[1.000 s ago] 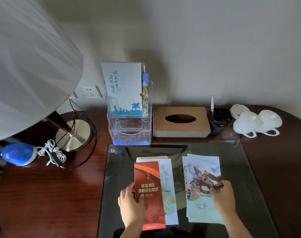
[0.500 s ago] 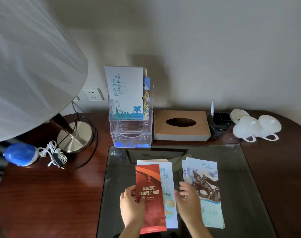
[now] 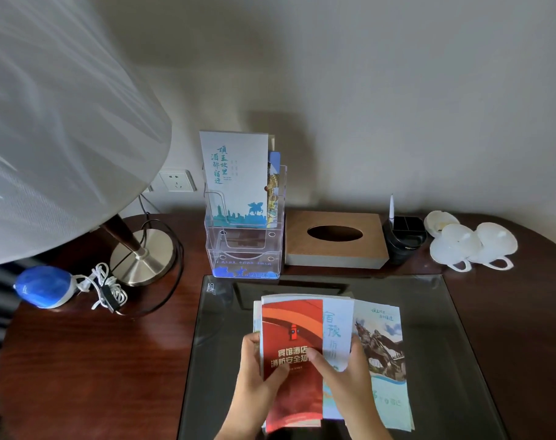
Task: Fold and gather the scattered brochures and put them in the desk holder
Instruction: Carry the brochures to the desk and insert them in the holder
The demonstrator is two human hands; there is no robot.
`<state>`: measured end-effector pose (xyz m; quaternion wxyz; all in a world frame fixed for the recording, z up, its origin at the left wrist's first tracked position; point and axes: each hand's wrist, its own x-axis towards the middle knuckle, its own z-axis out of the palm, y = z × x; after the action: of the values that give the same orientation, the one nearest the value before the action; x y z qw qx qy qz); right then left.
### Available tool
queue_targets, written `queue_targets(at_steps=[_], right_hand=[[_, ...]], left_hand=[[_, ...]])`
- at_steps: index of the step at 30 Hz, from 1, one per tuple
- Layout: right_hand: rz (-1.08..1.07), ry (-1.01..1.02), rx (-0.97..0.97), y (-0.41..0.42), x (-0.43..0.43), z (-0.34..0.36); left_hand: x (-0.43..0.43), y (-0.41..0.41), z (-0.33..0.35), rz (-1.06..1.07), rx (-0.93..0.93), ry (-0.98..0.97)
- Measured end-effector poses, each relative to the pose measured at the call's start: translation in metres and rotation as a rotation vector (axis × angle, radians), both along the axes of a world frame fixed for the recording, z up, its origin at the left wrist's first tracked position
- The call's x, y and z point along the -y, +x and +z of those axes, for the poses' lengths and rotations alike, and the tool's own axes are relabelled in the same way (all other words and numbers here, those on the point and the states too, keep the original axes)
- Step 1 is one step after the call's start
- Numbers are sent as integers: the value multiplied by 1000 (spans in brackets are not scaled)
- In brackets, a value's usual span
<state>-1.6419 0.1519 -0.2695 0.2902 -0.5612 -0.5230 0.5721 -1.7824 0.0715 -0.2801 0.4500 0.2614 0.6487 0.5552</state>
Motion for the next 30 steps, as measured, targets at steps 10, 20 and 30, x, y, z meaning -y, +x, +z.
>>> queue_targets(at_steps=[10, 20, 30], right_hand=[[285, 5, -36, -5, -17, 2], [264, -56, 14, -7, -13, -15], [239, 168, -158, -92, -104, 97]], left_hand=[[-5, -37, -7, -197, -456, -57], [0, -34, -16, -237, -472, -110], [-90, -123, 106, -78, -497, 110]])
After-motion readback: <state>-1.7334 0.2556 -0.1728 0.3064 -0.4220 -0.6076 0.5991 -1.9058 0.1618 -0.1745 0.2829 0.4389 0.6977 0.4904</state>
